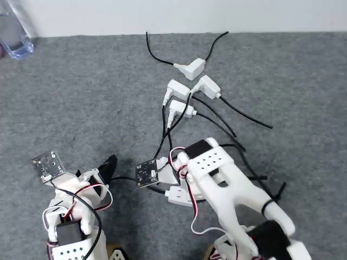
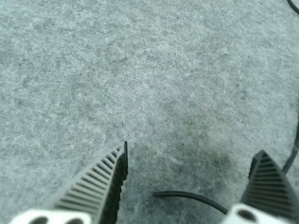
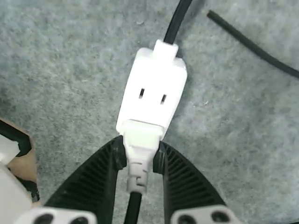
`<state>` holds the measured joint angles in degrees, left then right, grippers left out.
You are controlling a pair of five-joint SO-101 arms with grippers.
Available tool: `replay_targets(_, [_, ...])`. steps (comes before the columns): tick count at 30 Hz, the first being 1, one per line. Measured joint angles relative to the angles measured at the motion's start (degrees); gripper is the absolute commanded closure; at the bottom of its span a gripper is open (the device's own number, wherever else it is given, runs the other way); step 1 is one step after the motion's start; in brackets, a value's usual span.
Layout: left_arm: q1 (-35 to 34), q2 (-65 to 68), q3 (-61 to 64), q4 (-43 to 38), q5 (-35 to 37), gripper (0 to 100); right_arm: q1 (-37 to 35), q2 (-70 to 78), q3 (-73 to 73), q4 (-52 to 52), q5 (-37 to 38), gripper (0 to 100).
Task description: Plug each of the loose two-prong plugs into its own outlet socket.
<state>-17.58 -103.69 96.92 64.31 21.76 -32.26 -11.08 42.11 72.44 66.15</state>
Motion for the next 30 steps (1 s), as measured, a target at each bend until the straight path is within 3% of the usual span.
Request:
replay_targets(25, [0.00, 0.00, 0.00, 0.00, 0.00, 61, -2.37, 14.77, -9.23, 0.09, -3.34, 98.8])
replay_targets(30, [0.00, 0.00, 0.00, 0.00, 0.00, 61, -2.37, 15.03, -12.57, 4.84, -5.01, 84.4])
